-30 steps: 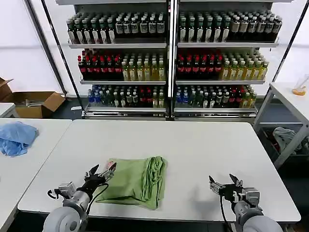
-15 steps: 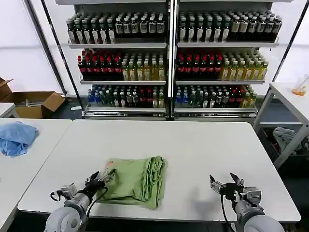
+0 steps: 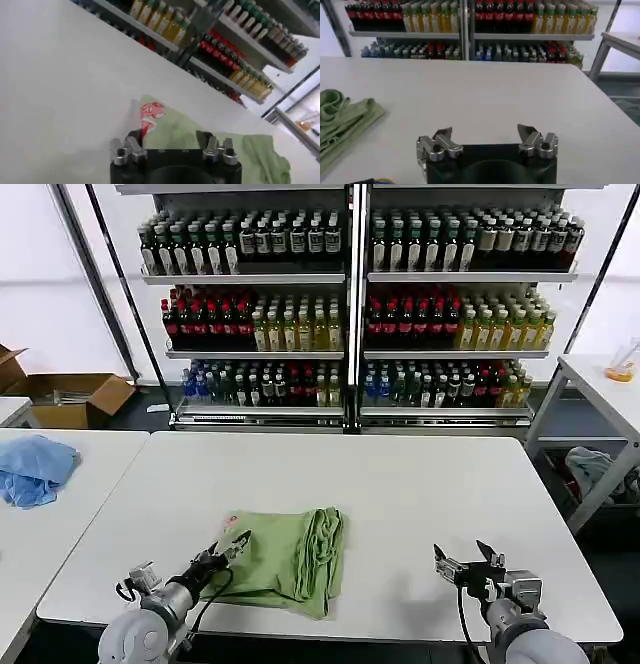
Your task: Fold and organize the clothes.
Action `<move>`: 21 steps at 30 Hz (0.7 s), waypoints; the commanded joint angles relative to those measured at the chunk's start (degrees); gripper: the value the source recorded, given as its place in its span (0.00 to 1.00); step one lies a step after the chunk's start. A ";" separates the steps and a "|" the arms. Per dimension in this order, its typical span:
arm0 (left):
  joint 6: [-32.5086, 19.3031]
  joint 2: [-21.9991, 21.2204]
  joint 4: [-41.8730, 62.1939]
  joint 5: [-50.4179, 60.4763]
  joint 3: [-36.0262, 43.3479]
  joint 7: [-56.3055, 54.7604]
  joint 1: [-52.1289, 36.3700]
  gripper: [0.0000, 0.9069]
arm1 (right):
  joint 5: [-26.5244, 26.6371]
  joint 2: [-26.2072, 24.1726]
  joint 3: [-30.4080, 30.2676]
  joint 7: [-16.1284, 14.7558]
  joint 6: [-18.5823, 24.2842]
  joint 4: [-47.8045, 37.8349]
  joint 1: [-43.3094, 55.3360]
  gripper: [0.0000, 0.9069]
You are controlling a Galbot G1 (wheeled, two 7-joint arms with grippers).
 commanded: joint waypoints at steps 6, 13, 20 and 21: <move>0.36 -2.42 0.93 -14.62 -4.22 0.92 -0.31 0.03 | -0.03 0.05 -0.06 0.10 0.00 0.12 0.12 1.00; 0.99 -5.54 0.82 -20.52 -9.75 1.13 0.43 0.03 | -0.02 0.03 0.13 0.07 0.03 0.15 -0.29 1.00; 0.64 -4.22 -2.25 -20.95 -15.79 0.30 0.27 0.03 | 0.16 -0.06 -0.04 0.05 0.08 0.03 0.25 1.00; 0.64 -2.65 -3.24 -20.69 -17.12 -0.03 0.26 0.03 | 0.22 -0.10 -0.05 0.02 0.10 -0.07 0.33 1.00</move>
